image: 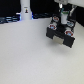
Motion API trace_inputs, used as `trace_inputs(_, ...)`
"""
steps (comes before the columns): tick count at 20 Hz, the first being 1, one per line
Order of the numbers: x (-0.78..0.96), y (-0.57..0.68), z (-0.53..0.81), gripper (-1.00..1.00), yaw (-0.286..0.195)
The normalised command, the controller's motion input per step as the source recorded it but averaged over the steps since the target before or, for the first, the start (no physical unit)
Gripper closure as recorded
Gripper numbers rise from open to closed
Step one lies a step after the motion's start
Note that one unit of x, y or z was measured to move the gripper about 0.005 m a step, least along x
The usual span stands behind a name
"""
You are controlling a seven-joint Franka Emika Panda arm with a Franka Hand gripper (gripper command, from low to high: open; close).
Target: Open the kcup holder, insert the kcup into the holder, and close the kcup holder
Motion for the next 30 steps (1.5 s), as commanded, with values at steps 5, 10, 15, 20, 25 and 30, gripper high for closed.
trace_inputs(5,0.0,0.11,-0.19,1.0,0.009)
trace_inputs(10,-0.01,0.06,-0.15,1.0,0.02)
trace_inputs(15,-0.05,0.01,-0.14,1.0,0.026)
trace_inputs(20,-0.15,0.03,-0.19,1.0,0.078)
trace_inputs(25,-0.02,0.09,-0.22,-1.0,0.063)
trace_inputs(30,0.06,0.19,-0.18,-1.0,0.114)
